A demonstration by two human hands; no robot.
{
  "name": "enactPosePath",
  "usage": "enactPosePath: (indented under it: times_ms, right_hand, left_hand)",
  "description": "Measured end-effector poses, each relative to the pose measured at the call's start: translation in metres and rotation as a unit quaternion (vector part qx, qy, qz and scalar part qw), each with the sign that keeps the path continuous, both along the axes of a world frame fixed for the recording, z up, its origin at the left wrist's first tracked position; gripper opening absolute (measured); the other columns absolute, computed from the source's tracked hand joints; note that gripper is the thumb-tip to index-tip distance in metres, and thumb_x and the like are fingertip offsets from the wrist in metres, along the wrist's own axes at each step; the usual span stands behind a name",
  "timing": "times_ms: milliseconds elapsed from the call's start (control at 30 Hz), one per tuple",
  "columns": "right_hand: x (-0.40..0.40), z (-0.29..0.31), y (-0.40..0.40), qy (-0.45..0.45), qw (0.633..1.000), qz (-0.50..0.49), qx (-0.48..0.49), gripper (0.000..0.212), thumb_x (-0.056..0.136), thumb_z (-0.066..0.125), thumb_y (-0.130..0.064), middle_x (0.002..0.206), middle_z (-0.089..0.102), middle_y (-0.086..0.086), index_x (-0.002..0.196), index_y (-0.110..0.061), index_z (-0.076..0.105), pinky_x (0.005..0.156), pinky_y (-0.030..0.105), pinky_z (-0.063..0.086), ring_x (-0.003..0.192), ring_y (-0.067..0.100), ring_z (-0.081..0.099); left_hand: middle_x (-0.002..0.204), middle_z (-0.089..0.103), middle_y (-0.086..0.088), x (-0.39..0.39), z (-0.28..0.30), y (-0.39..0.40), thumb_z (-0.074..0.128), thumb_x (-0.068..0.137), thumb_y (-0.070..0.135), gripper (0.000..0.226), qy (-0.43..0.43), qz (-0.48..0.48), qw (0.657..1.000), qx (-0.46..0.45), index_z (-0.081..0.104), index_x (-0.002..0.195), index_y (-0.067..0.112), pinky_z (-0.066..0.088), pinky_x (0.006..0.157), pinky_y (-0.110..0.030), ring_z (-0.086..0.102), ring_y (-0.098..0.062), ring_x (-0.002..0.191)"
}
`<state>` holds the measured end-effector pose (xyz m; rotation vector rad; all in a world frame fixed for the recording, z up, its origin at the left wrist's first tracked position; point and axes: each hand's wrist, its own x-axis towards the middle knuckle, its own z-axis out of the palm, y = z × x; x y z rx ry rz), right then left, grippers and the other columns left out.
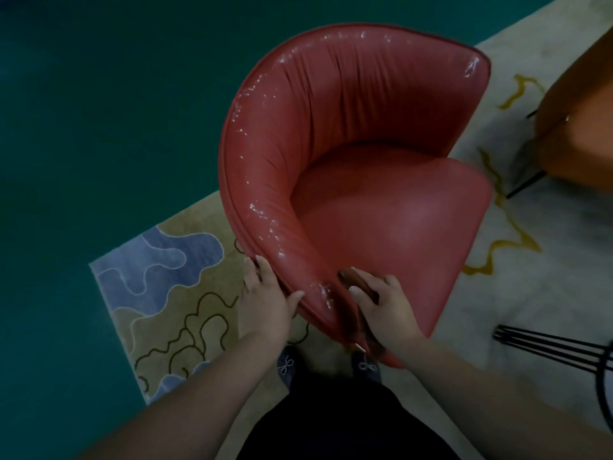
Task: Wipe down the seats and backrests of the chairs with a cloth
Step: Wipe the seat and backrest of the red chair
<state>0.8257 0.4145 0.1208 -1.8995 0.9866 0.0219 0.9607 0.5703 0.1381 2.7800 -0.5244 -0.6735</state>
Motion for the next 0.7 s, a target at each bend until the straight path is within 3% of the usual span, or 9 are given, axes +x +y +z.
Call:
enactPosePath:
  times_ms: [67, 100, 200, 333, 567, 700]
  right_hand:
    - [0.004, -0.006, 0.008, -0.013, 1.0, -0.017, 0.019, 0.037, 0.094, 0.056, -0.041, 0.109, 0.043, -0.014, 0.131, -0.044, 0.054, 0.081, -0.002, 0.033, 0.093, -0.01, 0.05]
    - [0.006, -0.009, 0.012, -0.021, 0.999, -0.026, 0.03, 0.036, 0.095, 0.056, -0.041, 0.111, 0.043, -0.014, 0.131, -0.044, 0.054, 0.084, -0.001, 0.034, 0.093, -0.012, 0.049]
    - [0.013, -0.021, 0.02, -0.021, 0.998, -0.034, 0.05, 0.037, 0.096, 0.053, -0.04, 0.117, 0.042, -0.008, 0.133, -0.042, 0.054, 0.1, 0.021, 0.039, 0.102, 0.002, 0.053]
    - [0.033, -0.038, 0.02, -0.001, 0.999, -0.009, 0.045, 0.039, 0.097, 0.05, -0.041, 0.118, 0.039, -0.007, 0.136, -0.04, 0.051, 0.109, 0.031, 0.037, 0.119, 0.017, 0.05]
    - [-0.002, -0.041, 0.03, -0.072, 0.997, 0.028, 0.006, 0.038, 0.091, 0.052, -0.044, 0.111, 0.041, -0.022, 0.12, -0.068, 0.045, 0.099, 0.008, 0.032, 0.105, -0.006, 0.048]
    - [0.034, -0.045, 0.015, -0.033, 0.998, -0.002, 0.054, 0.036, 0.097, 0.054, -0.037, 0.123, 0.042, -0.005, 0.131, -0.046, 0.053, 0.102, 0.014, 0.031, 0.116, 0.007, 0.049]
  left_hand:
    - [0.159, -0.007, -0.015, 0.0, -0.001, 0.0, 0.054, 0.087, 0.057, 0.098, -0.001, 0.002, 1.0, 0.003, -0.002, 0.152, 0.009, 0.034, 0.111, -0.039, 0.024, -0.031, 0.142]
    - [0.159, -0.007, -0.015, 0.0, -0.001, 0.0, 0.054, 0.088, 0.057, 0.098, -0.001, 0.003, 1.0, 0.004, -0.002, 0.152, 0.009, 0.034, 0.111, -0.04, 0.024, -0.031, 0.142]
    - [0.159, -0.007, -0.014, 0.0, -0.003, 0.0, 0.054, 0.087, 0.058, 0.099, -0.003, 0.004, 1.0, 0.005, -0.003, 0.152, 0.01, 0.035, 0.11, -0.04, 0.028, -0.031, 0.14]
    - [0.159, -0.006, -0.013, 0.001, -0.003, -0.001, 0.054, 0.086, 0.06, 0.1, -0.003, 0.005, 1.0, 0.013, -0.003, 0.153, 0.011, 0.036, 0.109, -0.04, 0.03, -0.03, 0.139]
    - [0.158, -0.006, -0.015, 0.0, -0.004, -0.002, 0.053, 0.086, 0.06, 0.1, -0.019, -0.003, 1.0, 0.022, -0.002, 0.152, 0.01, 0.032, 0.112, -0.039, 0.024, -0.03, 0.142]
    - [0.159, -0.003, -0.014, -0.001, -0.005, -0.001, 0.054, 0.085, 0.061, 0.101, -0.023, 0.0, 0.999, 0.022, -0.002, 0.152, 0.011, 0.036, 0.11, -0.04, 0.026, -0.031, 0.141]
